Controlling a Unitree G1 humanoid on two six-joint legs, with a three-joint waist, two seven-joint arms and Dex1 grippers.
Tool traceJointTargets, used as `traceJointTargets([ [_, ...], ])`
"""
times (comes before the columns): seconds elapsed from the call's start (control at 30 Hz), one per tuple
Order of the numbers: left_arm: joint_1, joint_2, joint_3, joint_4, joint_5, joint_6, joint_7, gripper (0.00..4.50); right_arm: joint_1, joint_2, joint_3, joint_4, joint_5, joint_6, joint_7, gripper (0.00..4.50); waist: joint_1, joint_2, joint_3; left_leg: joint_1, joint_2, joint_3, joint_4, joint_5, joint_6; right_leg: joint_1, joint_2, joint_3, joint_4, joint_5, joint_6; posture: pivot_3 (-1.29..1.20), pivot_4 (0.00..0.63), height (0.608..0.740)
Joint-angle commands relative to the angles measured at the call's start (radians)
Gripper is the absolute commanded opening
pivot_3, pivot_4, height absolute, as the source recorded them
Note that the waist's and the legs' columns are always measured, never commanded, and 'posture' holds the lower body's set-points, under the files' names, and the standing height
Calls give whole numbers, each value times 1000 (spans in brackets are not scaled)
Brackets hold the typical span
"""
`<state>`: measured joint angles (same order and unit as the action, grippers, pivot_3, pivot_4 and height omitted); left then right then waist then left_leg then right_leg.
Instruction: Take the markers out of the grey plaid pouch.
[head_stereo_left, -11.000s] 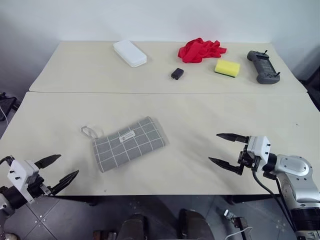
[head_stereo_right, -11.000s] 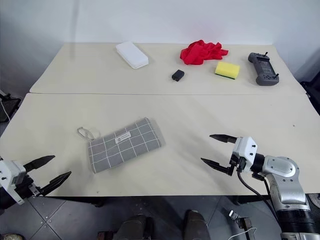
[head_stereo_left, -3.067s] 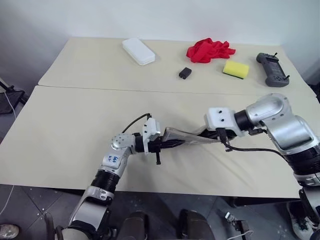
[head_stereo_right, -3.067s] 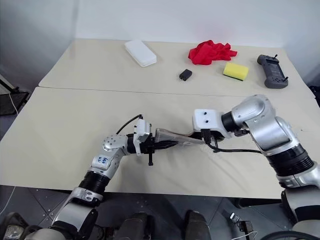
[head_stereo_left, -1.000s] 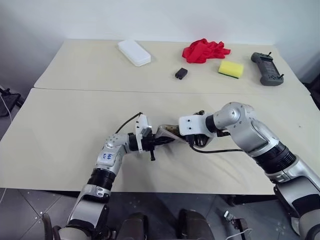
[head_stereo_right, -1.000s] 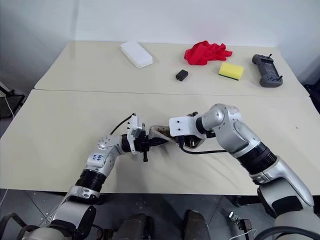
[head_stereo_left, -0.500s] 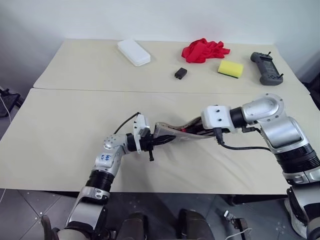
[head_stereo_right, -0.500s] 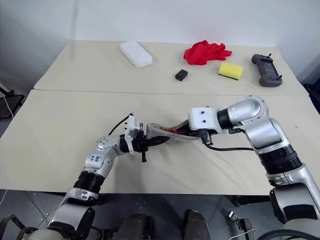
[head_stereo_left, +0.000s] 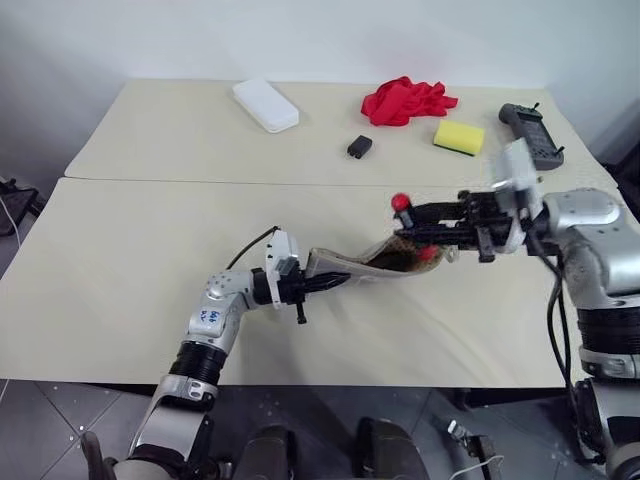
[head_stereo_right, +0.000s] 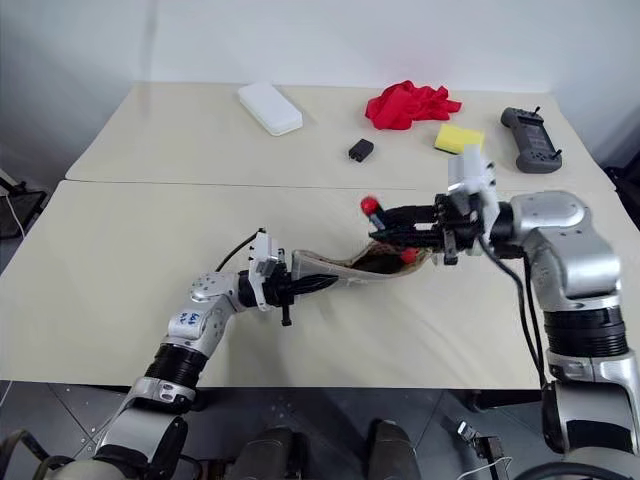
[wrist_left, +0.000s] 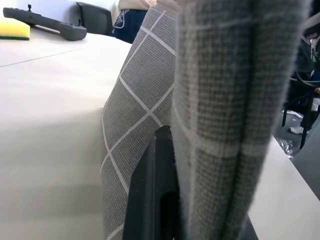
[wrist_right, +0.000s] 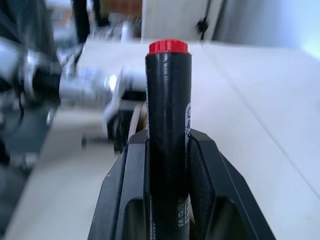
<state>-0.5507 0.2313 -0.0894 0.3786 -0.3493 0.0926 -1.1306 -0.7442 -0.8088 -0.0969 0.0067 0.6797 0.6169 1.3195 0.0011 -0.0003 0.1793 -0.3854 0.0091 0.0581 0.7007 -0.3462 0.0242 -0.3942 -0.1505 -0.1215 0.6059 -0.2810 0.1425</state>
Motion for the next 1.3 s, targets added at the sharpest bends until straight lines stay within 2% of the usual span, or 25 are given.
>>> traceJointTargets([
  [0.03, 31, 18, -3, -34, -13, 13, -28, 0, -72, -122, -137, 89, 79, 169, -42, 631, 5, 0, 0, 0, 1, 0, 0, 0, 0, 0, 0, 0, -1, 0, 0, 0, 150, 740],
  [0.17, 38, 14, -12, -74, -40, 28, -68, 0, -18, -210, -132, 240, -35, 128, -71, 631, 9, 0, 0, 0, 1, 5, -1, 0, 0, 1, 1, -1, -2, 0, 0, 0, 150, 740],
  [0.33, 28, -15, -21, -92, -54, 37, -78, 0, 179, -299, -17, 384, -285, -126, -54, 631, 24, 0, 0, -1, -4, 10, -1, 0, 0, 0, 1, -1, -3, 0, 0, 0, 150, 740],
  [0.53, -16, -45, -47, -30, -28, 50, -67, 0, 215, -244, -7, 583, -405, -174, -226, 631, 22, 3, 0, -1, -5, 10, -1, 0, 1, 0, 1, 0, -2, 0, 1, 0, 150, 740],
  [0.73, -53, -66, -46, 37, -10, 24, -53, 0, 233, -196, -17, 612, -440, -157, -301, 631, 22, 3, 0, -1, -5, 10, -1, 0, 1, 0, 1, -1, -3, 0, 1, 0, 150, 740],
  [0.77, -59, -70, -46, 44, -10, 22, -52, 0, 234, -186, -27, 613, -437, -152, -319, 1350, 22, 3, 0, -1, -5, 9, -1, 0, 1, 0, 1, -1, -3, 0, 1, 0, 150, 740],
  [0.9, -69, -73, -42, 57, -8, 25, -43, 0, 221, -192, -44, 613, -448, -166, -352, 2579, 24, 3, 0, -1, -5, 9, 0, 0, 1, 1, 0, -1, -3, 0, 1, 0, 150, 740],
  [0.97, -66, -66, -43, 56, -6, 28, -46, 0, 220, -214, -65, 581, -416, -178, -286, 3244, 23, 3, 0, -1, -5, 9, -1, 0, 1, 1, 0, -1, -3, 1, 1, 0, 150, 740],
  [1.07, -56, -56, -42, 51, -2, 23, -50, 0, 212, -255, -144, 486, -311, -254, -91, 4258, 22, 6, 0, -1, -5, 9, -1, 0, 1, 1, 1, -1, -4, 1, 1, 0, 150, 740],
  [1.1, -53, -54, -42, 49, -1, 21, -51, 0, 183, -265, -164, 469, -285, -245, -70, 4469, 23, 6, 0, -1, -5, 9, -1, 0, 1, 1, 1, -1, -4, 1, 1, 0, 150, 740],
  [1.17, -48, -50, -42, 45, 0, 15, -52, 0, 147, -279, -178, 438, -255, -224, -36, 4469, 21, 6, 0, -1, -5, 9, -1, 0, 1, 1, 1, 0, -4, 1, 1, 0, 150, 740],
  [1.27, -38, -43, -41, 42, 1, 11, -57, 0, 36, -308, -118, 311, -195, -117, 68, 4469, 19, 6, 0, 0, -4, 9, -1, 0, 1, 1, 1, 0, -4, 1, 1, 0, 150, 740],
  [1.3, -37, -42, -41, 42, 0, 11, -57, 0, 17, -310, -103, 279, -187, -99, 86, 4288, 18, 6, 0, 0, -4, 8, -1, 0, 1, 1, 1, 0, -4, 1, 1, 0, 150, 740],
])
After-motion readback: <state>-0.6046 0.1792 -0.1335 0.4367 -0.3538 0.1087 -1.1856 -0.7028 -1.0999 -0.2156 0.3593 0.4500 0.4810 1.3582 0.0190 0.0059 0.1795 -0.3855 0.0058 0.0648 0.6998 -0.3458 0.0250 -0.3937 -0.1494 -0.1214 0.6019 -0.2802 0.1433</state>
